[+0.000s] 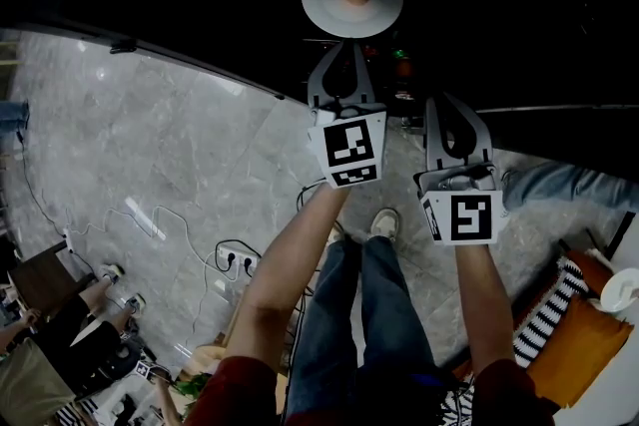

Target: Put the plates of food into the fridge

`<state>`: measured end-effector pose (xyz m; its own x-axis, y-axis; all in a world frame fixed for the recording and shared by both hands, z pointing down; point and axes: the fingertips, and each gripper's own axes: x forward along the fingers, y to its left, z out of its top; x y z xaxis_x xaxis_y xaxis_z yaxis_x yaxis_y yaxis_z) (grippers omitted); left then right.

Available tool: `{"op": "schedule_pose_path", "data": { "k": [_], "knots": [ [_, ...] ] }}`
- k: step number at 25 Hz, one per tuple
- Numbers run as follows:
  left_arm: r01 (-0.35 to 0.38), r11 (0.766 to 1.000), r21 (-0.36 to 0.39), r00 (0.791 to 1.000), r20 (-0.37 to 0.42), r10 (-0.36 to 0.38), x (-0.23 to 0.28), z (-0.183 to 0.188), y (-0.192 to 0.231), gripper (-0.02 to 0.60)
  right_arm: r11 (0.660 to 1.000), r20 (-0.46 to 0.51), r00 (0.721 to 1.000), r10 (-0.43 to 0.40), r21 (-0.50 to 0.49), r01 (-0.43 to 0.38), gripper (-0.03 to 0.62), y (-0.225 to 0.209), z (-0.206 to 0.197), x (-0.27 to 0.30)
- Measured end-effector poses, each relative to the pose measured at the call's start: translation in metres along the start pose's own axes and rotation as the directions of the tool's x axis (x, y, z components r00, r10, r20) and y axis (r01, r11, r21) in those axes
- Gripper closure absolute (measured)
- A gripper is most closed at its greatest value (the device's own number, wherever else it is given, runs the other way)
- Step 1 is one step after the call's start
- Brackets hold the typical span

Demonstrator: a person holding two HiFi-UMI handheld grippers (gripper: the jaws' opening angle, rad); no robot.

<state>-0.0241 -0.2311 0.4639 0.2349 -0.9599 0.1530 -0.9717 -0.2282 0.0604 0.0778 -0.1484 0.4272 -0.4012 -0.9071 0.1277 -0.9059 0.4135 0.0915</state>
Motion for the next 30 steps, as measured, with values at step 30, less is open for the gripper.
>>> {"op": "schedule_pose_path", "data": {
  "k": [30],
  "knots": [
    [0.033, 0.998, 0.057, 0.999, 0.001, -0.033, -0.032, -0.006, -0.003, 0.575, 1.0, 0.014, 1.0, -0.002, -0.006, 0.002, 0.583, 0.005, 0.008, -0.004]
  ]
}}
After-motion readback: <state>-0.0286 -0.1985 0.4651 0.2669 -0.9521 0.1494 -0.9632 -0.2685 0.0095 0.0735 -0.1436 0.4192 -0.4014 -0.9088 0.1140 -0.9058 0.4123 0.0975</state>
